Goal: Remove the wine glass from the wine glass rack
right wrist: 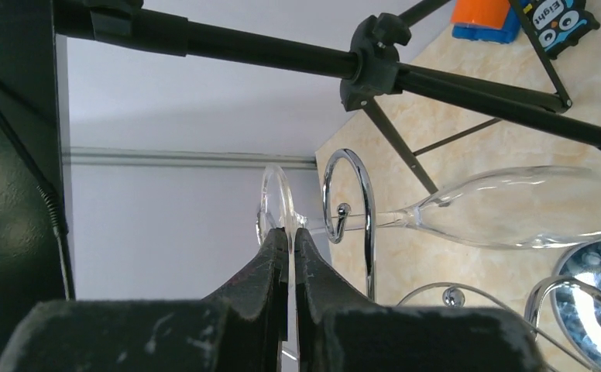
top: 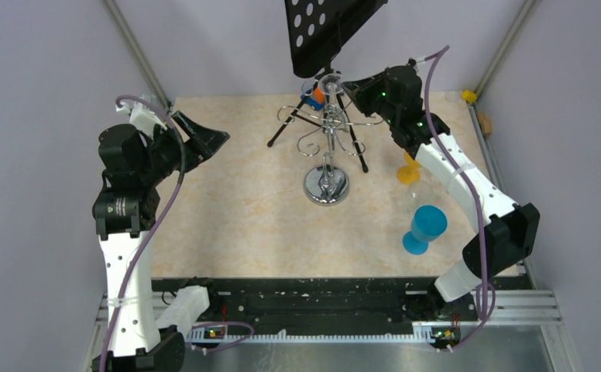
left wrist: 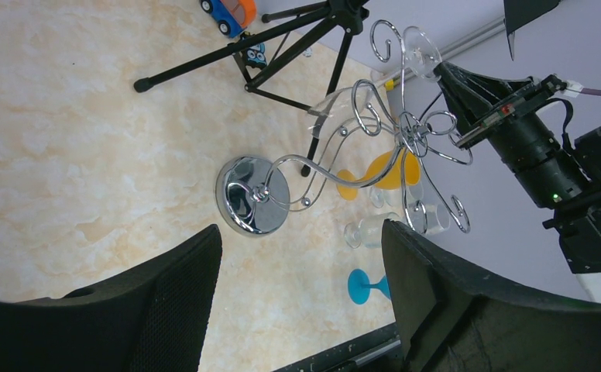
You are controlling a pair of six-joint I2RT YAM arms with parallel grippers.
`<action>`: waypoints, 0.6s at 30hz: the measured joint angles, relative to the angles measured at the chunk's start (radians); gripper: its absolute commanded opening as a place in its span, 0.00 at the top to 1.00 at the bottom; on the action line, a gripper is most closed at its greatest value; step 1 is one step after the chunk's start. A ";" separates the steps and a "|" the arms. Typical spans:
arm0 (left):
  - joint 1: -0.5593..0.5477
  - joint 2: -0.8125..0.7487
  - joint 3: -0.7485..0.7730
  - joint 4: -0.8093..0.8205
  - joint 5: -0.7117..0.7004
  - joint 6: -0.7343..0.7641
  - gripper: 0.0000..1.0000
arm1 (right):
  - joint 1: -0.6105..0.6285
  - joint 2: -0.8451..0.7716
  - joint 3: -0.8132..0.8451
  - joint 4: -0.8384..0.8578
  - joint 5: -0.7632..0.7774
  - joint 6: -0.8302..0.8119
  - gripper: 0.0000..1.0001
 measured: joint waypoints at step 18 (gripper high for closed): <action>0.000 0.002 0.000 0.000 0.000 0.000 0.22 | 0.006 0.047 0.097 0.045 0.201 -0.130 1.00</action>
